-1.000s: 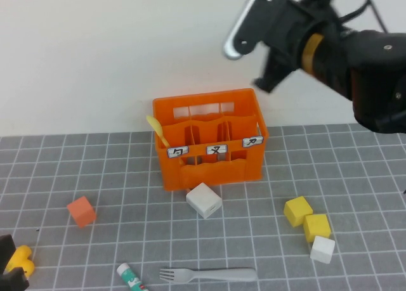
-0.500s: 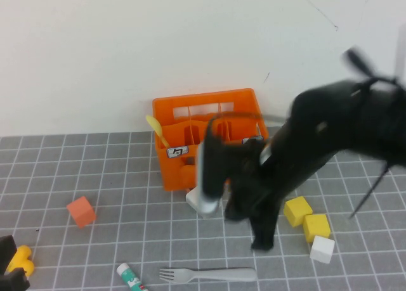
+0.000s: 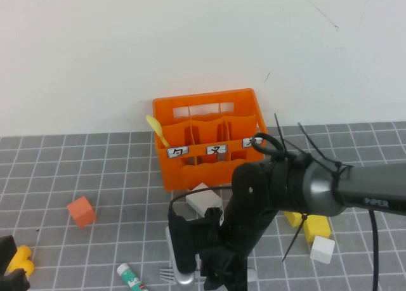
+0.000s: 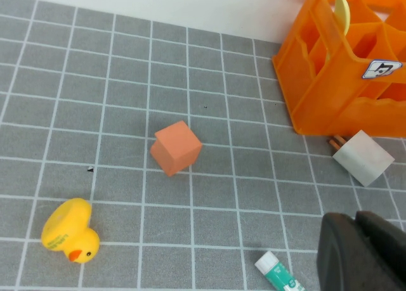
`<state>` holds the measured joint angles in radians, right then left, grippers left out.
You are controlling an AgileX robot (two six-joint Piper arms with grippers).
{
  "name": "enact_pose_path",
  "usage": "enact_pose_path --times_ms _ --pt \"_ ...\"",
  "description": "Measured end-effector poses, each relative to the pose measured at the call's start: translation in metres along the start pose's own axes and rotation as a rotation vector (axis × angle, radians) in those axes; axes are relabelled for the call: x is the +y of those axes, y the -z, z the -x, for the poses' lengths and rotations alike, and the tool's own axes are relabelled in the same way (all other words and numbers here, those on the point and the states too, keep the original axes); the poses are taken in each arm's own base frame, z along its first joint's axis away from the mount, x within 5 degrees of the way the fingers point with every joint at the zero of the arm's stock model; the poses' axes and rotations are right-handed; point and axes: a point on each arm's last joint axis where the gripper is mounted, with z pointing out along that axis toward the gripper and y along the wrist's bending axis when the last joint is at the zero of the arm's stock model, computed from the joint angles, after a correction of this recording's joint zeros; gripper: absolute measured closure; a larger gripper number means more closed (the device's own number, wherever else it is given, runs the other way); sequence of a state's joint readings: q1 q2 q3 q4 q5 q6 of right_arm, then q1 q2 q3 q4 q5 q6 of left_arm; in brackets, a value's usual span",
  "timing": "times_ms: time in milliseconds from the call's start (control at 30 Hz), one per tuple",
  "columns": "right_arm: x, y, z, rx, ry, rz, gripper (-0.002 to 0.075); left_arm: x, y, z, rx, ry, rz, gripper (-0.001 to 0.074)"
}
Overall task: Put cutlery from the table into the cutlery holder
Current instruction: Pick up the fork
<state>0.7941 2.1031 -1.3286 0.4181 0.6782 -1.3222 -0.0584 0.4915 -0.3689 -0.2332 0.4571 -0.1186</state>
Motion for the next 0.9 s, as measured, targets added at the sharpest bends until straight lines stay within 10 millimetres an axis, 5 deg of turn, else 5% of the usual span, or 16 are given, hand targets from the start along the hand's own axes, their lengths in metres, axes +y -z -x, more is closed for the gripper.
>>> enact_pose_path --times_ms 133,233,900 --pt "-0.005 -0.008 -0.001 -0.006 -0.008 -0.037 0.0449 0.0 0.0 0.0 0.0 -0.001 0.0 0.0736" --pt "-0.011 -0.011 -0.001 -0.023 -0.016 -0.106 0.0419 0.0 0.0 0.0 0.0 -0.004 0.0 0.0736" --pt "-0.011 -0.036 -0.009 -0.004 -0.105 -0.059 0.0447 0.0 0.0 0.0 0.0 0.001 -0.002 0.0736"
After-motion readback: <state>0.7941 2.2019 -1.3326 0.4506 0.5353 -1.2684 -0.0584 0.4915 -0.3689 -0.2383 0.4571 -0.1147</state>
